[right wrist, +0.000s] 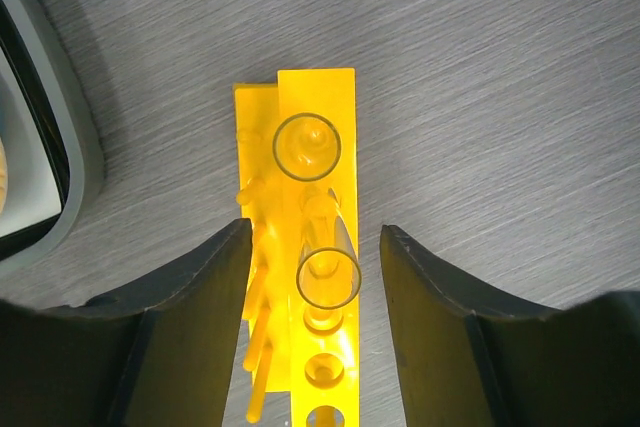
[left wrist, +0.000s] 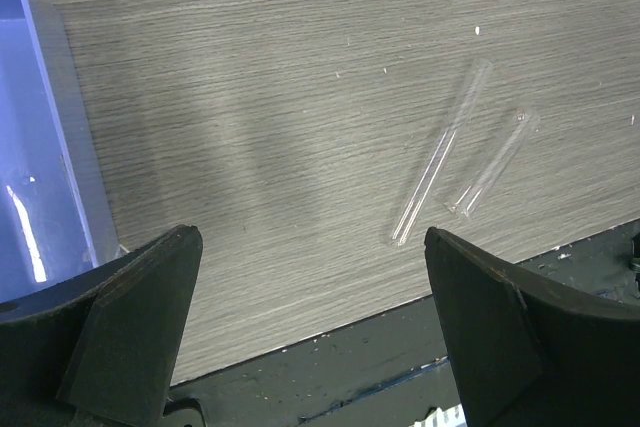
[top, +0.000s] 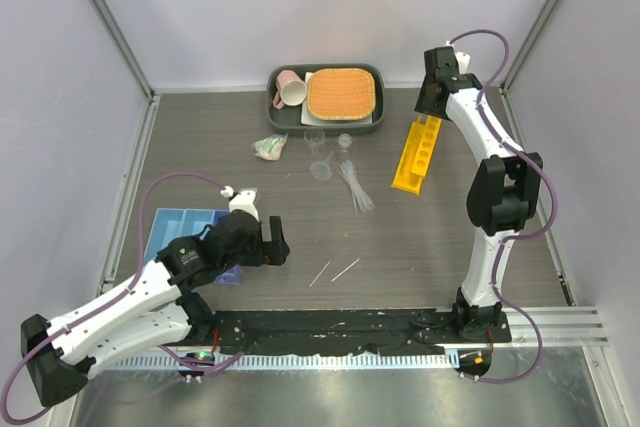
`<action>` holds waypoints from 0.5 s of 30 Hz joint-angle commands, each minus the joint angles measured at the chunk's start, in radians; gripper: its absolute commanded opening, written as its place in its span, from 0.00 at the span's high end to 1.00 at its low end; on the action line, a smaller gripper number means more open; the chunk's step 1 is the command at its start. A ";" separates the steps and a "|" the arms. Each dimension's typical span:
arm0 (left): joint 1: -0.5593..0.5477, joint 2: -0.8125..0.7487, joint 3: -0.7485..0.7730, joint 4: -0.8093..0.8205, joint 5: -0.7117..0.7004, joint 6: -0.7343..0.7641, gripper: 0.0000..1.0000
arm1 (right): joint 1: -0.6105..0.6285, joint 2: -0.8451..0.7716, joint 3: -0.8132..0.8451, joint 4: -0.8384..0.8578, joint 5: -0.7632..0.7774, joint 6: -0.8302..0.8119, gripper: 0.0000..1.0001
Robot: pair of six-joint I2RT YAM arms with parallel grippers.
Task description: Organize the chemistry lab equipment
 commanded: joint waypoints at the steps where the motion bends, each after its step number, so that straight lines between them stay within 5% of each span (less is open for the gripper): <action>1: -0.003 -0.006 0.036 -0.010 -0.012 -0.004 0.02 | -0.004 -0.075 0.006 -0.001 -0.017 0.009 0.39; 10: -0.003 0.052 0.094 -0.002 0.008 0.008 0.04 | 0.022 -0.259 -0.087 -0.064 0.041 0.007 0.34; 15: -0.034 0.132 0.055 0.079 -0.001 -0.027 0.07 | 0.139 -0.471 -0.221 -0.054 0.066 0.000 0.33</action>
